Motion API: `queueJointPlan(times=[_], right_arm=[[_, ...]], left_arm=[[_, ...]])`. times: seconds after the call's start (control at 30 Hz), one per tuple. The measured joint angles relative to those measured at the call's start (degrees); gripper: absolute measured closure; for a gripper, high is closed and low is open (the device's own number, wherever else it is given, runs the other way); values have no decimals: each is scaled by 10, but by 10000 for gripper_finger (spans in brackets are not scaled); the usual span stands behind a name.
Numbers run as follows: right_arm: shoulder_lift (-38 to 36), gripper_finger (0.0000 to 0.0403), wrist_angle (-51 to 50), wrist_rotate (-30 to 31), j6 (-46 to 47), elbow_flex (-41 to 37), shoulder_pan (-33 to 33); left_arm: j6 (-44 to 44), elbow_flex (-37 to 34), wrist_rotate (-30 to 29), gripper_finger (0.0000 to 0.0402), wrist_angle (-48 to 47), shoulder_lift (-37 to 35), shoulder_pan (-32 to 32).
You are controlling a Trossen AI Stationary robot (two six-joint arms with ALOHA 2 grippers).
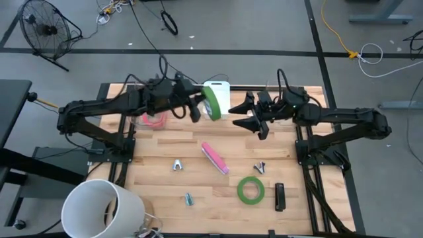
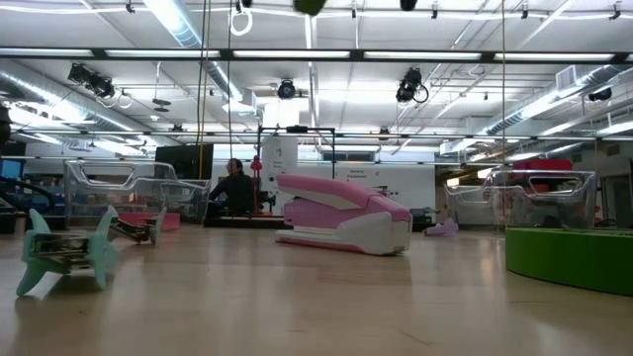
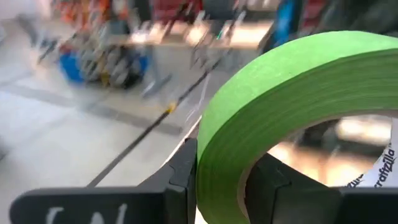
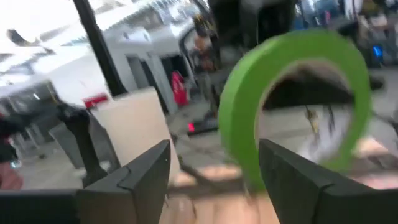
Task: Pick and place Stapler, Stapler remover, tape
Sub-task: Put the top green tape into the left transparent bin
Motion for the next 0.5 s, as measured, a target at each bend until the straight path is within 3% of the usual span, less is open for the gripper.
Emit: queueJointPlan(times=[0.2,0.37,0.5], right_arm=[[-36,184,-79,0,-2,0,-5],[-41,199,-93,0,-10,0,-4],[-40,209,-98,0,-16,0,-4]], left_arm=[[-38,0,-54,310,-183,-29,21],[-81,0,-155,310,-334,-29,21],[-94,0,-184,311,-409,-29,26]])
